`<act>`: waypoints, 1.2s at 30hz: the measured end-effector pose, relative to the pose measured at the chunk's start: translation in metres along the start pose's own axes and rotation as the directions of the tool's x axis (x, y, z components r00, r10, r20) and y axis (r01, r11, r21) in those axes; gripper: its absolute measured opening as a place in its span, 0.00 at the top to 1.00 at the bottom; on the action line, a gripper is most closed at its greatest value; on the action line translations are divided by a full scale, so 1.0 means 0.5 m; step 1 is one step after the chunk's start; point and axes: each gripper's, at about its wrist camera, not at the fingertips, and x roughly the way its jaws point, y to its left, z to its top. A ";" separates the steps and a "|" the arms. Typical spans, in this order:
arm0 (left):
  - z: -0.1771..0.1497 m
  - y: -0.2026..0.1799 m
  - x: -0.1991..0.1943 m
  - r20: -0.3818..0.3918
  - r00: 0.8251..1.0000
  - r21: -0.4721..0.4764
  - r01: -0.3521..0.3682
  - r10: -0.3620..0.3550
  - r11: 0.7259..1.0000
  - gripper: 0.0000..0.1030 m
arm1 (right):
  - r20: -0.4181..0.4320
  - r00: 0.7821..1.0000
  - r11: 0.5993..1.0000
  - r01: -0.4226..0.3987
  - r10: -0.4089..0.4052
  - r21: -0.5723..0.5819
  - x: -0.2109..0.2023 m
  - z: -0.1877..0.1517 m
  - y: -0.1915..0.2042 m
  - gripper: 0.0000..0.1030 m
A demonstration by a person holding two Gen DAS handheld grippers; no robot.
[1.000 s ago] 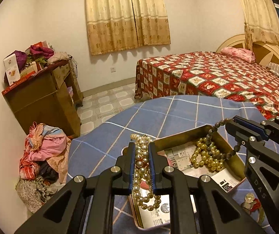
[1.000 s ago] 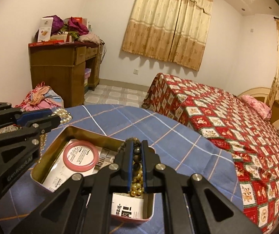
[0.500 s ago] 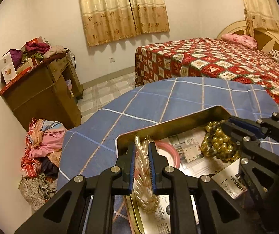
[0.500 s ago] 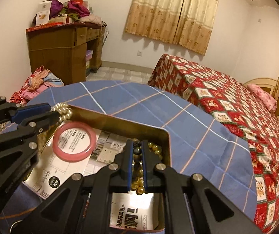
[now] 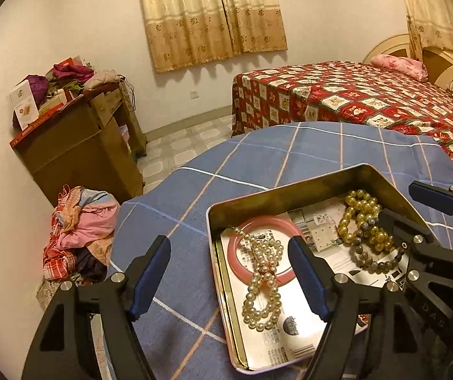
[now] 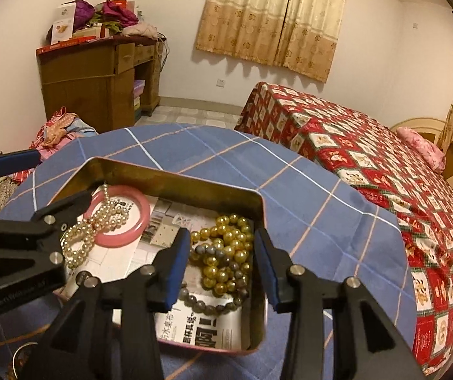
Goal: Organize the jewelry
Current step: 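Open both tools to drop the pearls and dark beads into the tin, then withdraw both open tools from the tin toward the remaining jewelry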
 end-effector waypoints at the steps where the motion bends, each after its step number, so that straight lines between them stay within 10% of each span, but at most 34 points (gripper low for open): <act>1: 0.000 0.000 -0.003 0.002 1.000 0.001 -0.001 0.001 1.000 0.26 | 0.001 1.000 1.000 0.002 -0.002 -0.002 -0.003 -0.001 0.000 0.57; 36: -0.207 -0.014 -0.167 -0.088 0.994 0.024 0.062 -0.059 0.998 0.26 | -0.020 0.997 0.990 0.077 -0.075 0.120 -0.163 -0.203 -0.071 0.51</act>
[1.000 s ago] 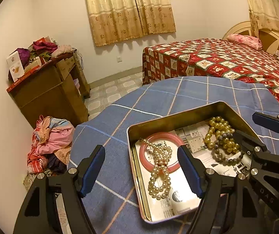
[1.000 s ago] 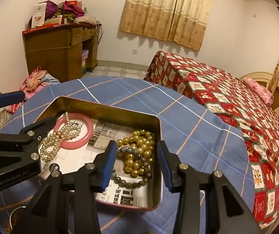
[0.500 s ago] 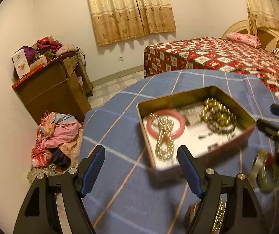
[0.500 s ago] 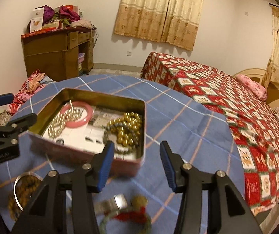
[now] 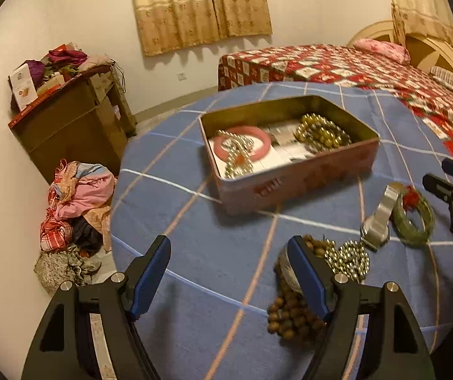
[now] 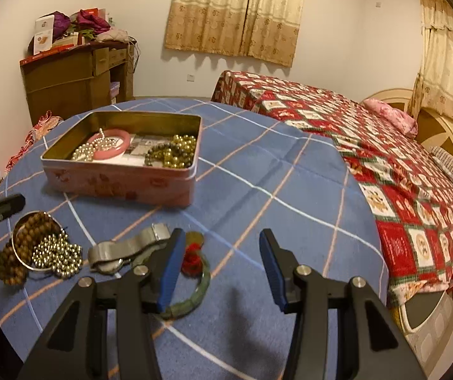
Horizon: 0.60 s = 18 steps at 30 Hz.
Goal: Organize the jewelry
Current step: 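Withdraw both open tools from the tin toward the remaining jewelry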
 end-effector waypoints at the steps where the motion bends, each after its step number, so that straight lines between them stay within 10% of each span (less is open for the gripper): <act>1: -0.001 -0.003 0.002 -0.006 1.000 0.000 0.009 -0.009 1.000 0.26 | 0.001 1.000 1.000 -0.001 0.001 0.003 0.000 -0.001 0.000 0.50; 11: -0.007 -0.028 0.015 -0.034 0.992 0.007 0.126 -0.125 0.992 0.63 | -0.011 1.000 1.000 0.003 -0.003 0.016 0.015 -0.018 -0.005 0.48; 18: -0.003 -0.014 0.021 -0.056 0.981 -0.049 0.182 -0.185 0.982 0.66 | -0.004 1.000 1.000 0.000 0.000 0.027 0.012 -0.019 -0.006 0.48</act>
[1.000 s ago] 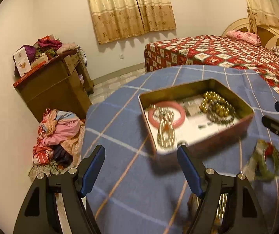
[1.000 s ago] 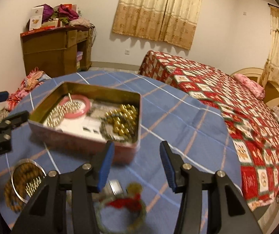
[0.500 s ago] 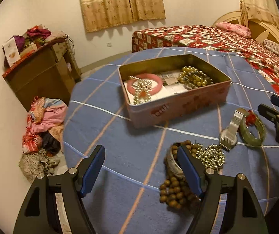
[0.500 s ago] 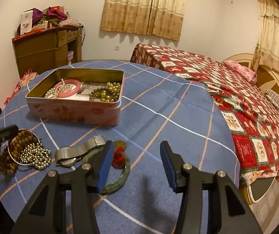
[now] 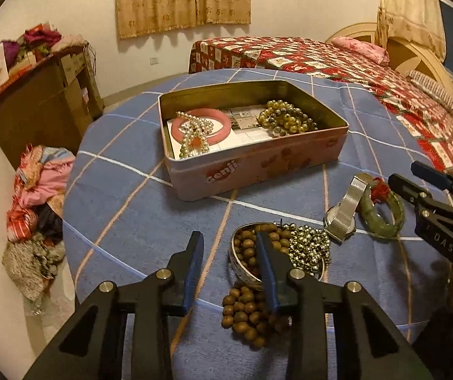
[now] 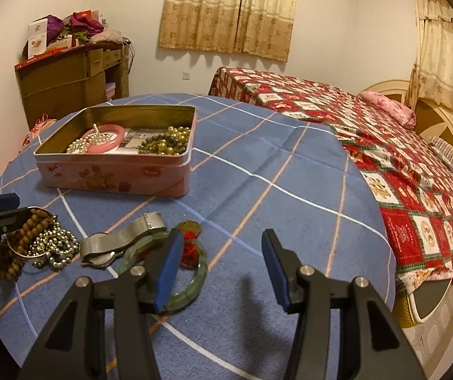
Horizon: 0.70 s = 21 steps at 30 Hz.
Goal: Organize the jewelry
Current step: 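Withdraw both open tools from the tin toward the remaining jewelry, then close the right tool on the red tassel beside the green bangle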
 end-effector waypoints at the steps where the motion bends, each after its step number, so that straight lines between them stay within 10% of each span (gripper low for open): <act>1: 0.000 0.001 -0.002 0.001 1.000 -0.002 -0.004 0.004 1.000 0.66 | 0.000 1.000 1.000 -0.003 0.003 -0.002 0.000 0.001 0.002 0.48; 8: 0.008 0.017 -0.028 0.049 0.998 -0.027 -0.046 0.047 0.999 0.64 | -0.007 1.000 1.000 0.015 -0.015 0.019 -0.003 -0.004 -0.026 0.46; 13: -0.002 0.033 -0.039 0.046 0.996 -0.046 -0.081 0.083 0.996 0.38 | -0.036 0.999 0.998 -0.005 0.007 0.065 -0.007 -0.017 -0.055 0.46; 21: -0.020 0.050 -0.042 0.042 0.997 -0.081 -0.066 0.069 0.995 0.37 | -0.060 0.991 0.990 -0.110 0.116 0.086 -0.003 -0.018 -0.028 0.46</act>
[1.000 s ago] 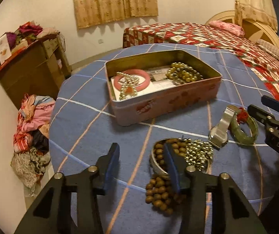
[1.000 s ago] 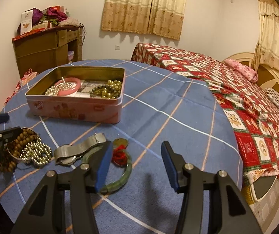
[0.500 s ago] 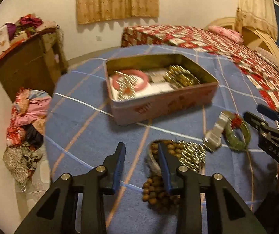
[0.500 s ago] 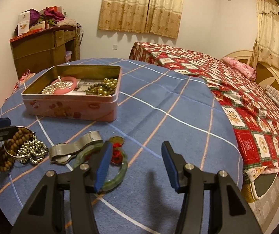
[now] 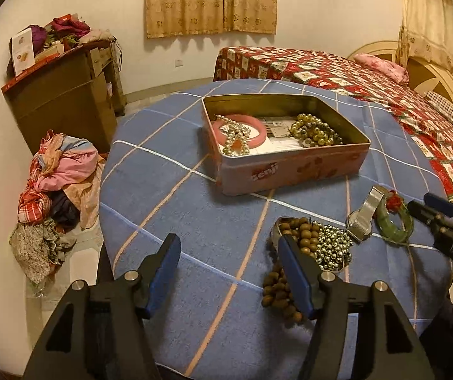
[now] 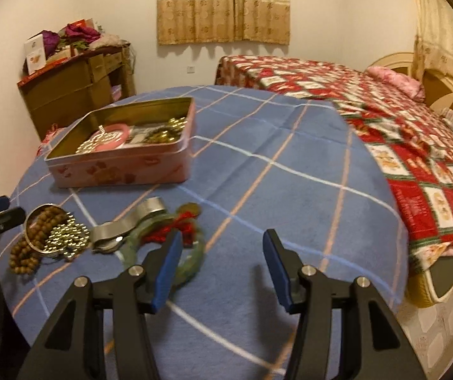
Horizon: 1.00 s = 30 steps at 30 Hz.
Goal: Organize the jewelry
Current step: 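Close the right tool on the red tassel beside the green bangle, then grasp the silver bangle with the left tool while the right tool holds the tassel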
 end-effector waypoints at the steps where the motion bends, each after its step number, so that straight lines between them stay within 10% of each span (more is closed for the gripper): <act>1: -0.001 -0.002 0.002 -0.003 1.000 0.004 0.001 -0.001 1.000 0.37 | -0.013 1.000 1.000 0.003 -0.004 -0.013 0.007 -0.003 0.007 0.48; 6: -0.002 -0.020 0.003 -0.007 1.000 0.024 0.029 -0.029 0.999 0.37 | -0.062 0.998 0.999 -0.029 0.028 -0.018 0.025 -0.014 0.010 0.91; 24: 0.002 -0.069 0.005 -0.017 0.996 0.090 0.089 -0.088 0.992 0.38 | 0.118 0.993 1.000 -0.021 0.022 -0.010 -0.036 0.011 0.004 0.92; 30: 0.003 -0.082 0.026 -0.060 0.982 0.083 0.185 -0.180 0.979 0.67 | 0.125 0.990 0.998 -0.056 0.060 -0.032 -0.034 0.015 0.015 0.92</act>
